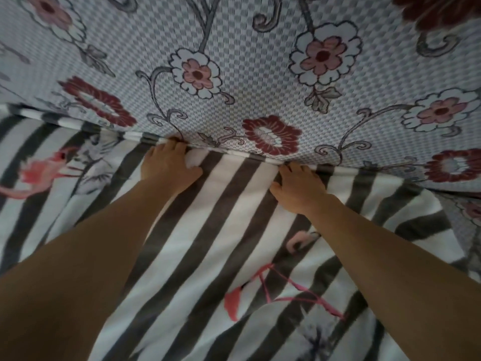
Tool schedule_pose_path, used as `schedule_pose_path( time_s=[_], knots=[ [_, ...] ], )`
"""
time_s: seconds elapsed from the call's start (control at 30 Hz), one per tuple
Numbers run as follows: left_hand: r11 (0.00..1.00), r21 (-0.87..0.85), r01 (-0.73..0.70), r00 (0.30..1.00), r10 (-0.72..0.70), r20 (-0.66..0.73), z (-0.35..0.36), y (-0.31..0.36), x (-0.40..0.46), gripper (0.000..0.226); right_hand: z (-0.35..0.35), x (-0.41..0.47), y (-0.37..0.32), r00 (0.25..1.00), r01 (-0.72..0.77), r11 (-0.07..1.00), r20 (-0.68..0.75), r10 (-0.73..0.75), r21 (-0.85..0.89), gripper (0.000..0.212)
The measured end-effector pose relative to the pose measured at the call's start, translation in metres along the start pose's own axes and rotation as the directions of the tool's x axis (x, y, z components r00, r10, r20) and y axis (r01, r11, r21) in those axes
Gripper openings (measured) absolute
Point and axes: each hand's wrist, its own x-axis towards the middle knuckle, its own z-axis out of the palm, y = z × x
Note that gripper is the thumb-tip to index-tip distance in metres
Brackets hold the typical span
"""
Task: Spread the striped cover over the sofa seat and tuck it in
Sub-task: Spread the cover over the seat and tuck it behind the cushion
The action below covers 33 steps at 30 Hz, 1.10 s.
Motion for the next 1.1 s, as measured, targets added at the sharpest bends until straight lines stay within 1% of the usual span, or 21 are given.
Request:
schedule_pose_path(
  time_s=[0.13,0.2,0.27,0.33,0.4,0.47,0.5,0.53,0.57,0.63,0.73,0.83,0.87,0.93,0.97,1.0,1.03,1.07,1.1],
  knots=[
    [0.997,0.049,-0.051,0.977,0.04,0.21,-0.004,-0.001,0.018,0.079,-0.005,0.002,-0.005,0.998,-0.024,0.999,0.053,0.025,-0.025,0.061],
    [0.998,0.058,-0.023,0.951,0.003,0.309,-0.003,0.002,0.027,0.081,-0.003,0.004,-0.005,0.998,-0.031,0.999,0.056,0.032,-0.029,0.061],
    [0.997,0.058,0.047,0.936,-0.064,0.347,-0.007,0.009,0.035,0.073,-0.001,0.008,-0.004,0.998,-0.027,0.999,0.06,0.029,-0.028,0.062],
    [0.996,0.053,0.073,0.934,-0.087,0.347,-0.012,0.016,0.04,0.064,-0.001,0.01,-0.004,0.998,-0.022,1.0,0.062,0.023,-0.019,0.063],
    [0.999,0.035,0.034,0.944,-0.043,0.327,-0.012,0.014,0.032,0.066,-0.003,0.009,-0.003,0.997,-0.011,1.0,0.071,0.012,-0.015,0.064],
    [1.0,-0.011,0.014,0.987,-0.012,0.162,-0.009,-0.003,0.019,0.061,-0.004,0.008,-0.002,0.997,-0.006,1.0,0.077,0.007,-0.009,0.064],
    [0.999,-0.02,0.033,0.997,-0.032,0.067,-0.006,-0.015,0.013,0.058,-0.004,0.007,-0.001,0.996,-0.01,1.0,0.084,0.01,-0.005,0.064],
    [0.998,-0.011,0.064,0.998,-0.064,0.007,-0.003,-0.028,0.008,0.059,-0.005,0.007,-0.001,0.996,-0.013,1.0,0.091,0.013,-0.001,0.065],
    [0.996,0.005,0.093,0.996,-0.093,-0.007,-0.001,-0.038,0.007,0.063,-0.004,0.007,-0.001,0.996,-0.013,1.0,0.091,0.012,0.0,0.065],
    [0.994,0.025,0.11,0.993,-0.111,0.046,0.004,-0.051,0.015,0.071,-0.002,0.009,-0.002,0.997,-0.011,1.0,0.075,0.011,0.0,0.064],
    [0.996,0.034,0.084,0.985,-0.088,0.149,0.01,-0.059,0.038,0.076,0.002,0.013,0.0,0.998,-0.021,1.0,0.066,0.022,-0.014,0.065],
    [0.989,0.139,0.043,0.976,-0.071,0.206,0.014,-0.066,0.045,0.072,0.009,0.015,0.002,0.998,-0.024,1.0,0.052,0.025,-0.017,0.067],
    [0.982,0.178,0.055,0.97,-0.095,0.222,0.012,-0.066,0.044,0.07,0.01,0.016,0.002,0.998,-0.027,1.0,0.052,0.027,-0.013,0.067],
    [0.97,0.22,0.101,0.974,-0.142,0.178,0.001,-0.052,0.034,0.061,0.01,0.015,0.0,0.999,-0.03,1.0,0.043,0.03,0.0,0.068],
    [0.973,0.222,0.06,0.987,-0.09,0.131,-0.006,-0.036,0.027,0.054,0.01,0.015,-0.001,0.999,-0.029,1.0,0.044,0.029,0.009,0.068],
    [0.978,0.199,-0.061,0.996,0.048,0.069,-0.009,-0.014,0.018,0.046,0.009,0.012,-0.001,0.999,-0.032,0.999,0.044,0.031,0.022,0.068],
    [0.962,0.156,-0.225,0.974,0.226,0.009,-0.008,0.009,0.008,0.044,0.01,0.009,0.0,0.999,-0.029,0.999,0.025,0.028,0.028,0.068],
    [0.92,0.092,-0.382,0.922,0.386,-0.025,-0.003,0.032,-0.003,0.049,0.012,0.007,0.001,1.0,-0.016,1.0,-0.008,0.016,0.022,0.068],
    [0.883,0.022,-0.47,0.882,0.47,-0.022,0.0,0.053,-0.014,0.055,0.014,0.006,0.004,0.999,-0.003,1.0,-0.032,0.003,0.013,0.067]
  ],
)
